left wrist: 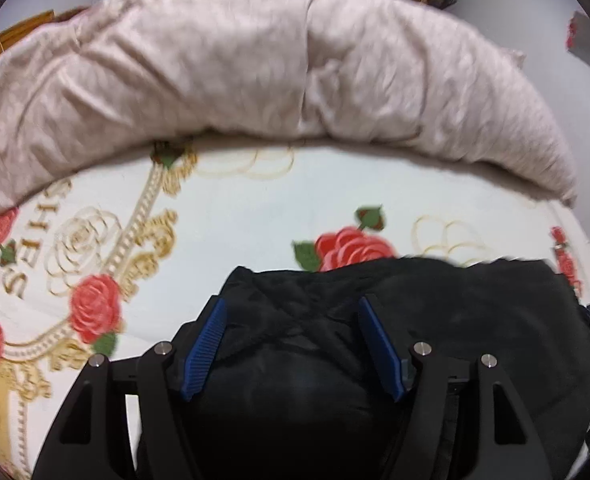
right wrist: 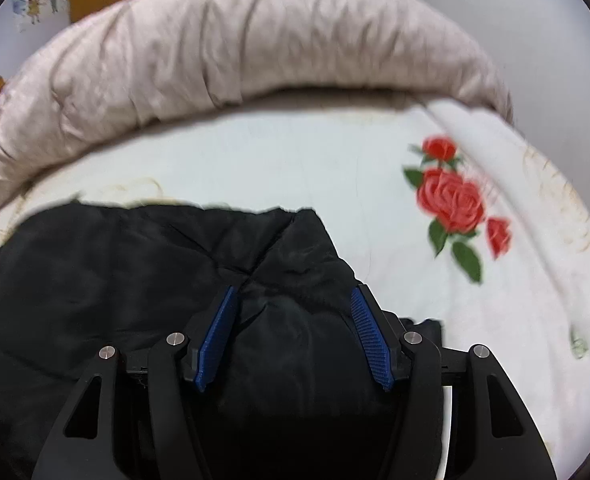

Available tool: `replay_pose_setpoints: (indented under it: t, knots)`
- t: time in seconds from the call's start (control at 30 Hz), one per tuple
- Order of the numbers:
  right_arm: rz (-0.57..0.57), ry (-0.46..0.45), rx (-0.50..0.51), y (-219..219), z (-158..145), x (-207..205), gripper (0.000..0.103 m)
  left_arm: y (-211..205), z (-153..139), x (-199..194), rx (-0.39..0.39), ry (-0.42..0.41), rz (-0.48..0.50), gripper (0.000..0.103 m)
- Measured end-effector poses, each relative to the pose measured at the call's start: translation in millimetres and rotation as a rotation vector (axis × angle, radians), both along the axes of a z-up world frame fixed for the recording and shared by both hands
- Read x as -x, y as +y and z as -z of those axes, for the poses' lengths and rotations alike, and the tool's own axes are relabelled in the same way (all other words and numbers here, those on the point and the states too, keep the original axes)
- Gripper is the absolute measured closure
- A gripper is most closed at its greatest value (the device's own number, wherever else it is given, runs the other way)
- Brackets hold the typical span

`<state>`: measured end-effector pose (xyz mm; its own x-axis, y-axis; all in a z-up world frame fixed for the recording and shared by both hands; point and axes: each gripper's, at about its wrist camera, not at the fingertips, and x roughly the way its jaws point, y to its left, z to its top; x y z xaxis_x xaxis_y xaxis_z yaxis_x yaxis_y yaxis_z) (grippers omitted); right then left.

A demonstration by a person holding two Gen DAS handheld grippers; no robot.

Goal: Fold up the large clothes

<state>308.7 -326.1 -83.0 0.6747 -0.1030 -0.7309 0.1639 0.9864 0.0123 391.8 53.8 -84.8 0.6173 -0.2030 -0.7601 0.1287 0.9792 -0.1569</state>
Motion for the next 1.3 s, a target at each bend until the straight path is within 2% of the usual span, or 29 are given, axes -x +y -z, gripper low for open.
replay_pose_setpoints:
  t: [0.1,0.2,0.27,0.37,0.4,0.47,0.57,0.63,0.73,0.83,0.9,1.0,1.07,1.2,1.3]
  knots:
    - [-0.057,-0.047,-0.018,21,-26,6,0.044,-4,-29,20,0.007,-0.075,0.043,0.033]
    - [-0.147,-0.017,-0.048,52,-29,-10,0.044,-29,-40,26,0.028,-0.085,0.126,0.033]
    - [-0.172,0.03,-0.045,68,-19,-25,0.044,-55,-32,20,0.011,-0.07,0.184,0.033]
    - [-0.161,0.148,-0.039,74,15,-49,0.044,-82,1,1,0.004,0.028,0.22,0.032]
    - [-0.146,0.147,-0.056,69,23,-51,0.044,-88,14,-3,-0.016,0.035,0.217,0.032]
    - [-0.124,0.132,-0.069,60,35,-50,0.044,-90,25,-5,-0.003,0.006,0.202,0.03]
    - [-0.115,0.119,-0.064,57,47,-49,0.043,-97,32,-8,-0.016,-0.005,0.199,0.029]
    - [-0.113,0.117,-0.056,58,43,-49,0.043,-98,31,-10,-0.034,0.01,0.202,0.03]
    - [-0.105,0.078,-0.038,53,18,-36,0.043,-88,10,-2,-0.031,0.018,0.208,0.032]
    - [-0.091,-0.006,-0.036,36,-6,-9,0.043,-51,-16,21,-0.018,-0.071,0.187,0.032]
    - [-0.062,-0.001,-0.008,22,-2,2,0.043,-19,-22,38,-0.028,-0.113,0.14,0.032]
    - [-0.005,0.032,0.005,0,22,11,0.043,18,-3,41,-0.048,-0.073,0.056,0.032]
    - [0.008,0.023,0.007,-7,34,13,0.043,36,19,39,0.009,-0.025,0.019,0.029]
    - [0.019,0.02,0.032,-9,50,13,0.043,37,43,34,0.073,-0.041,-0.018,0.025]
    - [0.03,-0.001,0.018,-14,59,15,0.043,29,50,28,0.073,-0.047,-0.018,0.024]
